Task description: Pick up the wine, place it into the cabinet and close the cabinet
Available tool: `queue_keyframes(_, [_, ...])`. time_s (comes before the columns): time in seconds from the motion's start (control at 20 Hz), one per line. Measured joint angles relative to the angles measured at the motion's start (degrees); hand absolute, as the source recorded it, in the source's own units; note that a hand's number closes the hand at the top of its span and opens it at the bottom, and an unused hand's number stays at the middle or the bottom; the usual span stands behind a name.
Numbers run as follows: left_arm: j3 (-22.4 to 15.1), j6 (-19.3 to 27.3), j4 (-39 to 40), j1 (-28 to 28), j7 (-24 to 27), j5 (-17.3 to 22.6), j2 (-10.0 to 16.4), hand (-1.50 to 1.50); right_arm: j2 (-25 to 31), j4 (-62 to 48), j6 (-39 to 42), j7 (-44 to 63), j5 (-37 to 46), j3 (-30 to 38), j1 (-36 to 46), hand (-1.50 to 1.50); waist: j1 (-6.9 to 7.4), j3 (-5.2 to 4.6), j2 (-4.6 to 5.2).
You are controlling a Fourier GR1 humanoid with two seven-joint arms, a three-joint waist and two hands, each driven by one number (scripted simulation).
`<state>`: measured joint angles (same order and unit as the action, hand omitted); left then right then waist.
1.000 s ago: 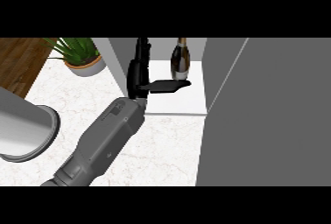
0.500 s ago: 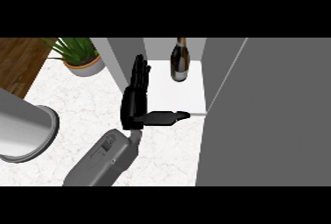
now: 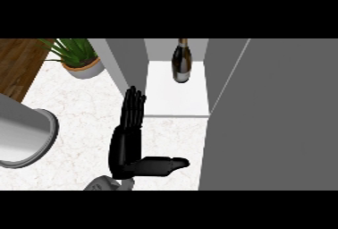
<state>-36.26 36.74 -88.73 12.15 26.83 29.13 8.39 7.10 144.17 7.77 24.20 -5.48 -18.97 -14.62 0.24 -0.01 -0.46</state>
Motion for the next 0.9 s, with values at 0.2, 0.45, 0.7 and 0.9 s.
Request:
queue_keyframes(0.2, [-1.7, 0.5, -6.0, -5.8, 0.6, -1.4, 2.6, -1.5, 3.5, -0.3, 4.0, 0.5, 0.2, -2.7, -0.2, 1.5, -0.01, 0.03, -0.01])
queue_keyframes(0.45, [-1.9, 0.3, -11.4, -12.0, 1.3, -1.9, 6.4, -1.5, 5.6, -0.4, 8.0, 2.4, 0.0, -10.3, -1.1, 1.5, 0.11, -0.02, 0.0])
queue_keyframes(0.7, [-0.4, -1.8, -17.2, -18.0, 2.0, -1.2, 11.6, -1.5, 5.7, -0.4, 7.9, 5.0, 0.1, -14.6, -0.1, 1.5, 0.26, -0.1, -0.06])
queue_keyframes(0.9, [2.0, -4.3, -20.9, -22.3, 2.7, 0.2, 15.9, -1.5, 4.5, -0.8, 7.0, 7.6, 0.8, -16.7, 3.1, 1.5, 0.47, -0.15, -0.06])
